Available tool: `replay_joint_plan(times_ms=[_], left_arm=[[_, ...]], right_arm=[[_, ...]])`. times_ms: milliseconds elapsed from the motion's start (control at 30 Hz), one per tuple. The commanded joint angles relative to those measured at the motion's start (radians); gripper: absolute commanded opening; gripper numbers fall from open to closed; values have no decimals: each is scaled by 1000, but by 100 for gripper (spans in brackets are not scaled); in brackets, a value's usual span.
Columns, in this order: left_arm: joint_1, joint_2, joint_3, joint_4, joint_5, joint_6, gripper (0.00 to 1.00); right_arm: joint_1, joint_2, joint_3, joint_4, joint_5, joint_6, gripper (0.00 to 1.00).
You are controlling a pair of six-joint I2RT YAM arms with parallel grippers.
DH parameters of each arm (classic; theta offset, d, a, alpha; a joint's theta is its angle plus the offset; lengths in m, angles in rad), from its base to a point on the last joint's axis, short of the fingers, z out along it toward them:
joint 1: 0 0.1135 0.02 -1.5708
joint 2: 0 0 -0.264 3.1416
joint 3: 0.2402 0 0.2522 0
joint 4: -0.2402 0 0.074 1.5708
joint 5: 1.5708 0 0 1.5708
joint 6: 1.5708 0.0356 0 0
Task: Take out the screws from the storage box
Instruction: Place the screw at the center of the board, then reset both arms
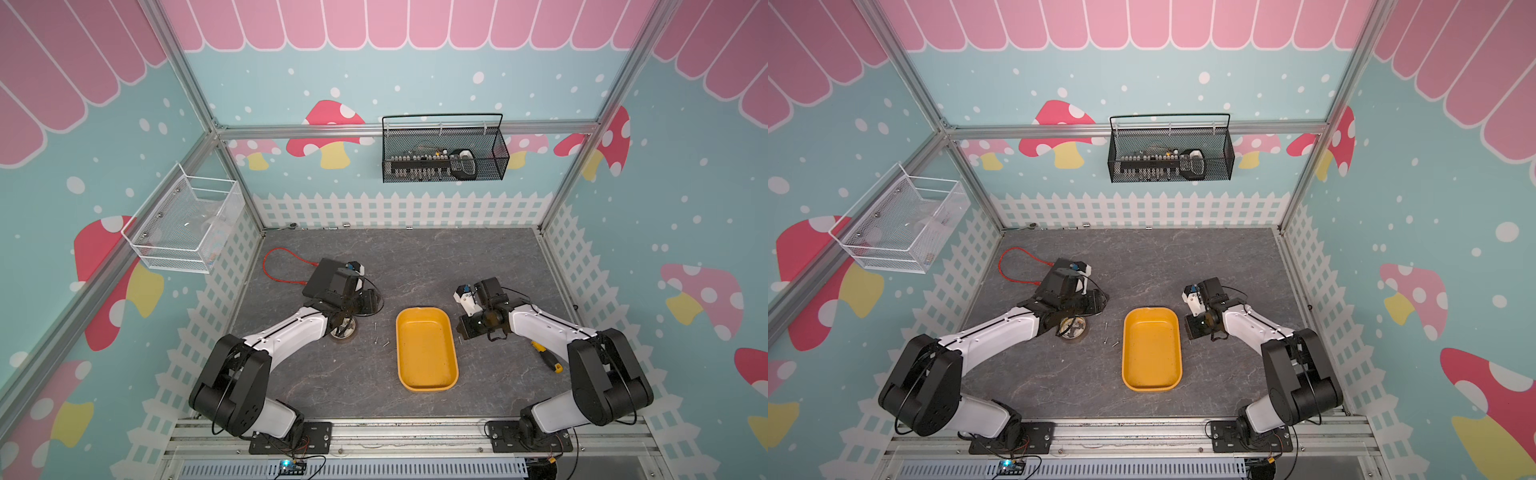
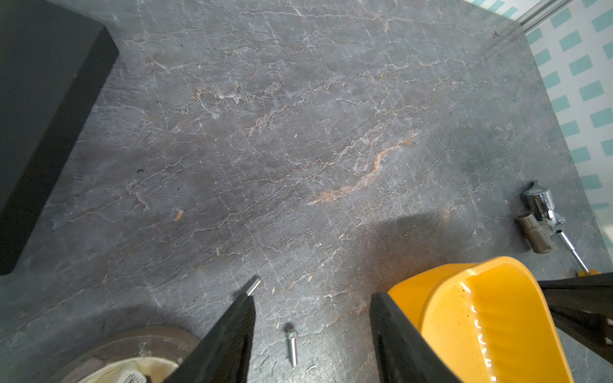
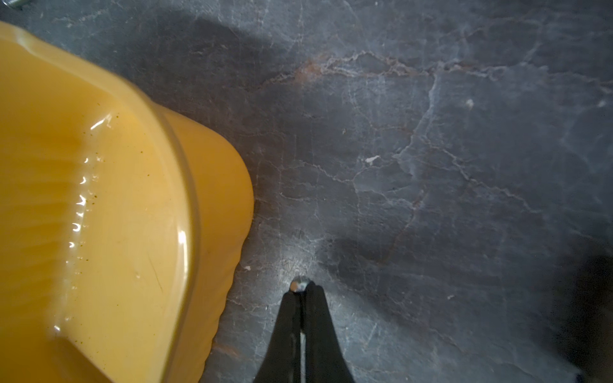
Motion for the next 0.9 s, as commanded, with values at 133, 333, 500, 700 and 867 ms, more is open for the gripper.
replay_joint_plan(times_ms=[133,333,500,700,867], left_arm=[[5,30,-16,19,-4,27,60],[4,46,-16,25,-7,24,60],[5,37,-15,27,-20,29,60],[11,-25,-16,75,-301,-7,60],[54,-85,-128,379,-501,294,58]], right_arm=[[-8,50,15,-21,-3,13,10],[-8,32,11,-20,18,20,28],[-8,-9,19,-28,49,16,29],[-23,-74,71,-24,185,-3,60],[-80,-103,111,89,243,-36,100]])
